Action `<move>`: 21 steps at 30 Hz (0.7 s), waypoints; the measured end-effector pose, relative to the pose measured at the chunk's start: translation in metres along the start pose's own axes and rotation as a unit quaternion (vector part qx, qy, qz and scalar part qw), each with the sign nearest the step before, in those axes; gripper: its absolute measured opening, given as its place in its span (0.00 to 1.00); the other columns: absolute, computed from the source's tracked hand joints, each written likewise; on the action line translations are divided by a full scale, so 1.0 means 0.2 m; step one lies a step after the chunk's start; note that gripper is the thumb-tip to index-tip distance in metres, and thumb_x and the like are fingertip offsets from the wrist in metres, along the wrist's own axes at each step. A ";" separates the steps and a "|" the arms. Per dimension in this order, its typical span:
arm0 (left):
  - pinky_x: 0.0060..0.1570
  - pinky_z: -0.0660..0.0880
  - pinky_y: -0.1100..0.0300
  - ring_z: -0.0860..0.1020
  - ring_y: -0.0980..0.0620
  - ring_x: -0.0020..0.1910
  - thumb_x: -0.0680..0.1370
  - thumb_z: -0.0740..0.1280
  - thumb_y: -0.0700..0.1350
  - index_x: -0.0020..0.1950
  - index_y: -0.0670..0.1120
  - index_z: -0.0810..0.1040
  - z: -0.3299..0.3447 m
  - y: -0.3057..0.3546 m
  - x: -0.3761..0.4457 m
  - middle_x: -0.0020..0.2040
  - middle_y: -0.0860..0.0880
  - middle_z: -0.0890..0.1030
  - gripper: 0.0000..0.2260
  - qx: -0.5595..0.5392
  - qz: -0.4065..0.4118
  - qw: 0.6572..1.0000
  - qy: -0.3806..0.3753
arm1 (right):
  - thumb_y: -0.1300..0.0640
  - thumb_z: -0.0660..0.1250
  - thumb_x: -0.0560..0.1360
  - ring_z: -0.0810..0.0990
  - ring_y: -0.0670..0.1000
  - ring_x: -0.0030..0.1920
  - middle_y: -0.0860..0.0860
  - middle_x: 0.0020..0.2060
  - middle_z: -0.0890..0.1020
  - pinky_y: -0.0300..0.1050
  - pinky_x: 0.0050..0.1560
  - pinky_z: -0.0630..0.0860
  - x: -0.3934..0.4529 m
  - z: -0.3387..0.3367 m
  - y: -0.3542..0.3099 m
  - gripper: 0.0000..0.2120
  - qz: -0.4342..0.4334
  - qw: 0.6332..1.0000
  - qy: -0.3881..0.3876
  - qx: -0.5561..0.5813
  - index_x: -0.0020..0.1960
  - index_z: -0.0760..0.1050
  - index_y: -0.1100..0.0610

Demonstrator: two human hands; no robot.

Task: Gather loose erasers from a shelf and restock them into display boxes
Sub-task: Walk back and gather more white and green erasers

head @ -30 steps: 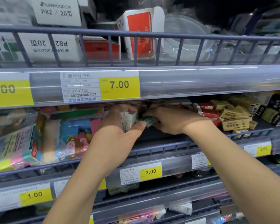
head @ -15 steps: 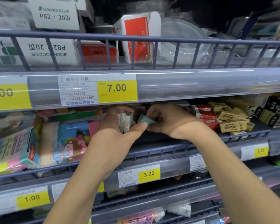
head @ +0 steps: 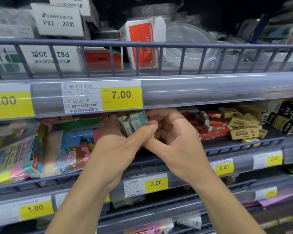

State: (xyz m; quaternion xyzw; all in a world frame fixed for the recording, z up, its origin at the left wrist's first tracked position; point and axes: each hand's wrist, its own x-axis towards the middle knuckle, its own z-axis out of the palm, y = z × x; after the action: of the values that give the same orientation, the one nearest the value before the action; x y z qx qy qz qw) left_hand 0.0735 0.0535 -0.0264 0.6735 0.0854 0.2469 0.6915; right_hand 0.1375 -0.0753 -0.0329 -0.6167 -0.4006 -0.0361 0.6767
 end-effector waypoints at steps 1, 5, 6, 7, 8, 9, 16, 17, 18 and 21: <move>0.48 0.83 0.51 0.88 0.52 0.48 0.59 0.80 0.59 0.56 0.49 0.79 0.01 0.00 0.00 0.46 0.51 0.89 0.29 -0.006 0.006 1.000 0.000 | 0.57 0.75 0.70 0.81 0.61 0.47 0.50 0.48 0.83 0.65 0.46 0.79 -0.01 0.01 0.00 0.16 -0.004 1.000 0.004 -0.003 0.54 0.77 0.42; 0.40 0.81 0.61 0.87 0.52 0.42 0.65 0.78 0.47 0.53 0.46 0.81 0.02 -0.01 0.02 0.43 0.48 0.89 0.19 -0.034 0.018 0.999 0.005 | 0.56 0.76 0.70 0.81 0.54 0.43 0.48 0.46 0.82 0.57 0.43 0.79 -0.02 0.03 0.01 0.19 -0.039 0.997 0.024 -0.064 0.55 0.76 0.39; 0.39 0.81 0.60 0.87 0.51 0.42 0.66 0.78 0.46 0.53 0.45 0.82 0.02 -0.01 0.03 0.43 0.47 0.89 0.17 -0.035 0.018 0.999 0.007 | 0.57 0.76 0.70 0.80 0.51 0.42 0.47 0.45 0.81 0.52 0.41 0.78 -0.02 0.02 0.01 0.20 -0.047 0.994 0.029 -0.094 0.55 0.76 0.38; 0.40 0.82 0.57 0.87 0.49 0.43 0.66 0.77 0.45 0.53 0.44 0.84 0.02 -0.02 0.04 0.43 0.47 0.89 0.16 -0.033 0.016 0.999 0.010 | 0.57 0.77 0.70 0.79 0.47 0.41 0.44 0.44 0.80 0.43 0.40 0.77 -0.02 0.02 0.02 0.21 -0.058 0.989 0.035 -0.133 0.55 0.76 0.38; 0.41 0.83 0.54 0.88 0.47 0.45 0.65 0.77 0.44 0.53 0.44 0.84 0.02 -0.02 0.04 0.45 0.46 0.89 0.17 -0.033 0.012 0.999 0.018 | 0.57 0.77 0.69 0.79 0.43 0.43 0.41 0.45 0.78 0.33 0.42 0.73 -0.02 0.01 0.02 0.21 -0.069 0.981 0.042 -0.175 0.56 0.77 0.38; 0.44 0.83 0.50 0.88 0.45 0.47 0.65 0.77 0.44 0.54 0.44 0.84 0.02 -0.03 0.05 0.46 0.45 0.89 0.18 -0.035 0.008 0.999 0.029 | 0.56 0.77 0.69 0.78 0.40 0.46 0.39 0.49 0.76 0.28 0.45 0.71 -0.02 0.01 0.02 0.21 -0.074 0.974 0.048 -0.208 0.58 0.78 0.40; 0.28 0.78 0.57 0.82 0.43 0.29 0.66 0.75 0.41 0.47 0.44 0.83 0.04 -0.02 0.04 0.37 0.45 0.86 0.11 -0.042 0.019 0.998 0.029 | 0.42 0.74 0.70 0.79 0.43 0.54 0.40 0.52 0.80 0.35 0.54 0.75 0.02 -0.13 -0.02 0.20 -0.036 0.965 -0.046 -0.256 0.61 0.80 0.42; 0.27 0.76 0.59 0.80 0.44 0.26 0.67 0.76 0.40 0.47 0.44 0.82 0.04 -0.02 0.04 0.35 0.46 0.85 0.10 -0.046 0.020 0.999 0.021 | 0.42 0.74 0.70 0.81 0.44 0.51 0.41 0.50 0.82 0.37 0.51 0.76 0.04 -0.19 -0.02 0.19 -0.011 0.969 -0.055 -0.241 0.60 0.79 0.40; 0.26 0.75 0.60 0.80 0.44 0.26 0.68 0.77 0.39 0.47 0.45 0.81 0.04 -0.02 0.05 0.34 0.46 0.85 0.10 -0.048 0.017 0.999 0.014 | 0.44 0.75 0.71 0.81 0.45 0.48 0.41 0.47 0.82 0.38 0.49 0.77 0.07 -0.25 -0.02 0.16 0.015 0.970 -0.051 -0.238 0.58 0.80 0.40; 0.27 0.75 0.61 0.84 0.43 0.34 0.67 0.77 0.42 0.49 0.47 0.80 0.03 -0.01 0.04 0.34 0.47 0.86 0.13 -0.053 0.004 0.999 0.003 | 0.46 0.74 0.73 0.80 0.46 0.48 0.39 0.47 0.81 0.40 0.48 0.74 0.15 -0.42 0.02 0.14 0.109 0.917 -0.054 -0.379 0.58 0.78 0.40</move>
State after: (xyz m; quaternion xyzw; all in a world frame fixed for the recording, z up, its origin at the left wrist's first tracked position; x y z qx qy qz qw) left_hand 0.0848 0.0516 -0.0266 0.6356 0.0716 0.2559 0.7249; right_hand 0.2025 -0.1336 -0.0111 -0.8677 -0.3234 -0.0776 0.3695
